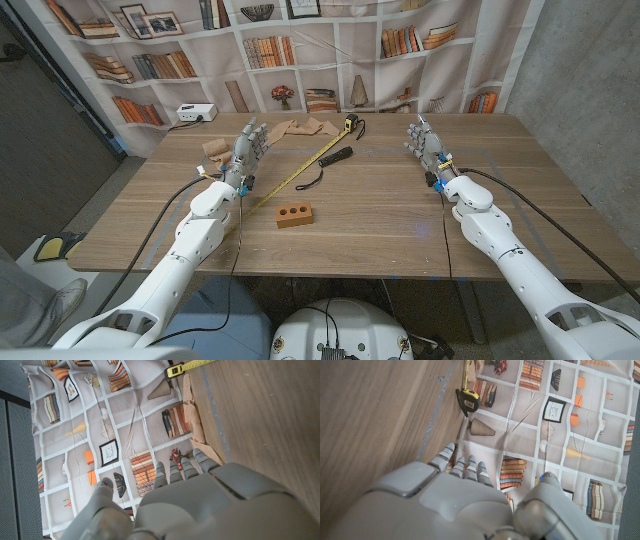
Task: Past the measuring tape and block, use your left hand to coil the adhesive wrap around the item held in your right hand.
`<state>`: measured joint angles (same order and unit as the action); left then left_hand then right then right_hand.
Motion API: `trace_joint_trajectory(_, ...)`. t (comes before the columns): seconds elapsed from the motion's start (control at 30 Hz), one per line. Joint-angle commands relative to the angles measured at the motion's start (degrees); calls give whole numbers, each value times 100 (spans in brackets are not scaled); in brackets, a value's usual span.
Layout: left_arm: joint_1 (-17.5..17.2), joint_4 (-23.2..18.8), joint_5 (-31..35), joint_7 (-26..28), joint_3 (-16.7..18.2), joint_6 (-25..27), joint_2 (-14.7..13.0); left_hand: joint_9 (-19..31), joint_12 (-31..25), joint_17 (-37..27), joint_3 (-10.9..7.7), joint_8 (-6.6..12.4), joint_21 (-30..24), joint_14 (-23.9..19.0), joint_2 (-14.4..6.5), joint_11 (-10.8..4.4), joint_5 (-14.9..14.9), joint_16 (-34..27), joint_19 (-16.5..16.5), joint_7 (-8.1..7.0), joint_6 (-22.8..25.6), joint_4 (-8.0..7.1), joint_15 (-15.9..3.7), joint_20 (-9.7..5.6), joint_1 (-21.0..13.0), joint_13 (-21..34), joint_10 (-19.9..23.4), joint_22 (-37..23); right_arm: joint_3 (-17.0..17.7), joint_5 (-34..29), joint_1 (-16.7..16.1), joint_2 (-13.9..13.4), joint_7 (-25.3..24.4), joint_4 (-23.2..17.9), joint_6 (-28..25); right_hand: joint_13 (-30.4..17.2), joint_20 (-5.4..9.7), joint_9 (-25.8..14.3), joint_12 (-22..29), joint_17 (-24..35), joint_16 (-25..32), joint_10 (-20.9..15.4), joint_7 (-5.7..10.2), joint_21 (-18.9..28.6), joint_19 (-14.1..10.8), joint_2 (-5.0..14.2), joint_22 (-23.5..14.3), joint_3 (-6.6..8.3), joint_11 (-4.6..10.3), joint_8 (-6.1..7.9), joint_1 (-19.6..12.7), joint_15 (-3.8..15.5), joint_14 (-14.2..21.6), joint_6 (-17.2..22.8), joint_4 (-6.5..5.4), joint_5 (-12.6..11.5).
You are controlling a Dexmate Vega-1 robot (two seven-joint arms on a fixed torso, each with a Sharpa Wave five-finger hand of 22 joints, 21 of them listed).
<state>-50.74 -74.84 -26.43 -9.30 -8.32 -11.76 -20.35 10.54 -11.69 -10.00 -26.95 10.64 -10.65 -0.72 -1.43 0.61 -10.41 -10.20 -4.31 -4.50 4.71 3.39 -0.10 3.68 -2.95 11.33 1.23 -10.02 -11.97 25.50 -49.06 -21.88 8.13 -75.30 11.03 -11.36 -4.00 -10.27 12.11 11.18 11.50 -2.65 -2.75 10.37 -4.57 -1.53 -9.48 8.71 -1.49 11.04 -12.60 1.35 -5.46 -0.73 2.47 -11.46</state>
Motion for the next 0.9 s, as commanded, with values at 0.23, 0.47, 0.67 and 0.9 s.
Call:
trace_joint_trajectory(0.23, -139, -91, 176, -61, 135, 53, 174, 17, -54, -31, -41, 38, -40, -29, -3, -7, -23, -37, -26, -45, 10, 15, 4, -5, -37, 31, 55, -13, 40, -366, 133, -48, 221, 205, 294, -6, 59, -25, -21, 12, 3, 63, 9, 25, 11, 68, -16, 84, -1, 9, -217, 15, -103, -25, 105, -8)
trace_joint_trajectory(0.47, -229, -146, 195, 47, 153, 50, 234, 17, -53, -32, -39, 34, -39, -16, -4, -7, -22, -34, -19, -37, 0, 18, 2, -9, -35, 31, 49, -13, -10, -509, 211, -191, 276, 213, 316, -4, 61, -26, -43, 6, -4, 109, -39, 24, 24, 129, -14, 185, -134, 70, -485, -70, -123, 115, 263, -3)
trace_joint_trajectory(0.67, -349, -304, 225, 200, 164, 80, 260, 17, -56, -32, -37, 35, -40, -8, -6, 5, -21, -34, -15, -38, 3, 20, 10, -23, -33, 30, 53, -13, -83, -700, 326, -278, 269, 321, 460, -3, 61, -26, -45, 5, -7, 116, -26, 25, 24, 148, -14, 215, -157, 64, -564, -76, -131, 108, 309, -3)
trace_joint_trajectory(0.9, -364, -426, 281, 314, 64, 41, 360, 17, -57, -32, -35, 33, -42, -4, -7, 1, -21, -34, -17, -35, -4, 23, 10, -29, -34, 30, 54, -13, -204, -1036, 369, -456, 110, 287, 621, -2, 55, -26, -33, 2, 3, 83, -27, 33, 2, 168, -13, 239, -148, 73, -624, -83, -102, 148, 343, 1)
